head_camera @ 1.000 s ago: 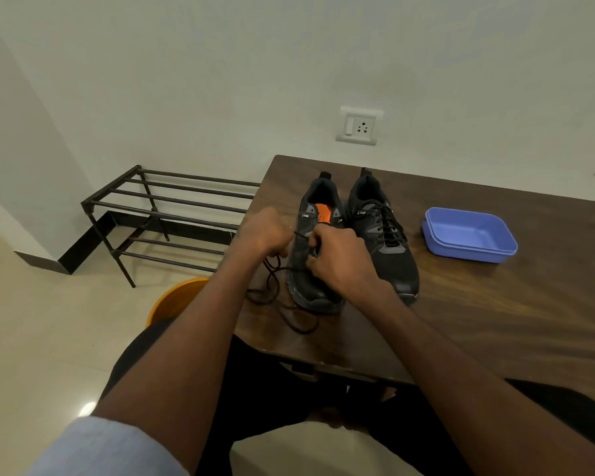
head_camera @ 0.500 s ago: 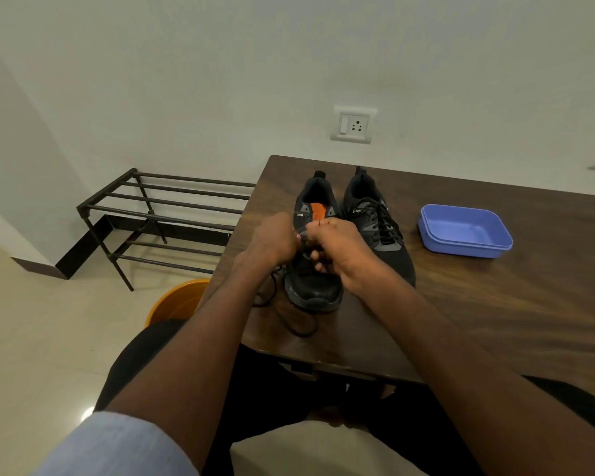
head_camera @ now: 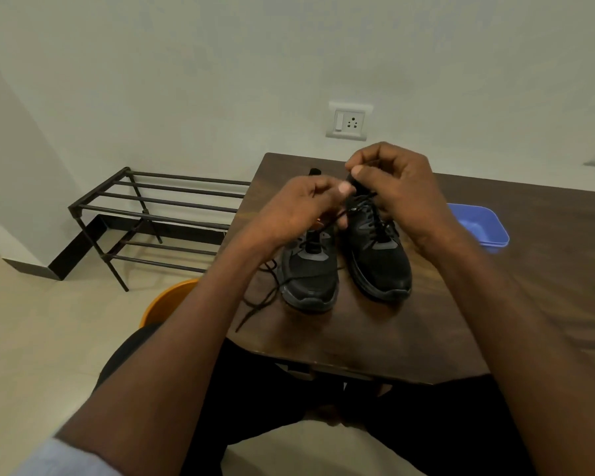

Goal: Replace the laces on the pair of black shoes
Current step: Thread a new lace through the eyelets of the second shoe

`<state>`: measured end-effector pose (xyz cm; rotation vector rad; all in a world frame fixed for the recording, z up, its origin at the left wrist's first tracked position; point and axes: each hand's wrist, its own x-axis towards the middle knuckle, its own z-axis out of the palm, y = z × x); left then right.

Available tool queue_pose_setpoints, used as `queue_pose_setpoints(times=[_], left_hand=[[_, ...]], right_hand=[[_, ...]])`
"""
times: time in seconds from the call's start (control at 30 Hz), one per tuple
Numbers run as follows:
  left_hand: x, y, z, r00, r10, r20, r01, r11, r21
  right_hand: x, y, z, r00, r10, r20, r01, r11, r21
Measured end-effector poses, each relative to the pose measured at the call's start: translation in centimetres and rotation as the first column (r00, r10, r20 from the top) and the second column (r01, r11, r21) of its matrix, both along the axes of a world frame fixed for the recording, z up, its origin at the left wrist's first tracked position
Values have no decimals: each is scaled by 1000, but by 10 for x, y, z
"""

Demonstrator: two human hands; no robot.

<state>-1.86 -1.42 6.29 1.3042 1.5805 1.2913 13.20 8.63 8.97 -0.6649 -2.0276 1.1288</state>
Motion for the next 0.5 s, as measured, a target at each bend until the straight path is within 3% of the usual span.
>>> queue_pose_setpoints(times=[0.07, 0.13, 0.2, 0.27, 0.3, 0.37, 0.43, 0.5], left_hand=[[-8, -2, -4, 993, 35, -116, -38, 999, -28], [-22, -3, -9, 928, 143, -343, -184, 979, -89], [-38, -8, -15, 780, 170, -602, -358, 911, -206], [-48, -13, -21, 660, 80, -747, -450, 838, -308], [-50, -13, -22, 652, 55, -757, -451, 830, -329], [-43, -12, -18, 723, 91, -685, -379, 881, -283], [-25, -10, -5, 890, 110, -442, -209, 961, -180], [-8, -9, 6, 983, 19, -181, -38, 994, -103]], right_hand=[[1, 4, 3, 998, -49, -25, 51, 994, 97], [8, 14, 3, 981, -184, 65, 162, 953, 258], [20, 29, 1, 872, -367, 325, 211, 879, 428], [29, 39, -1, 706, -377, 599, 124, 899, 420], [31, 39, -3, 681, -308, 665, 82, 934, 349], [27, 31, -5, 732, -149, 665, 24, 981, 193], [17, 19, -6, 824, -7, 566, -16, 999, 35], [9, 8, -3, 884, 83, 461, -60, 996, -64]])
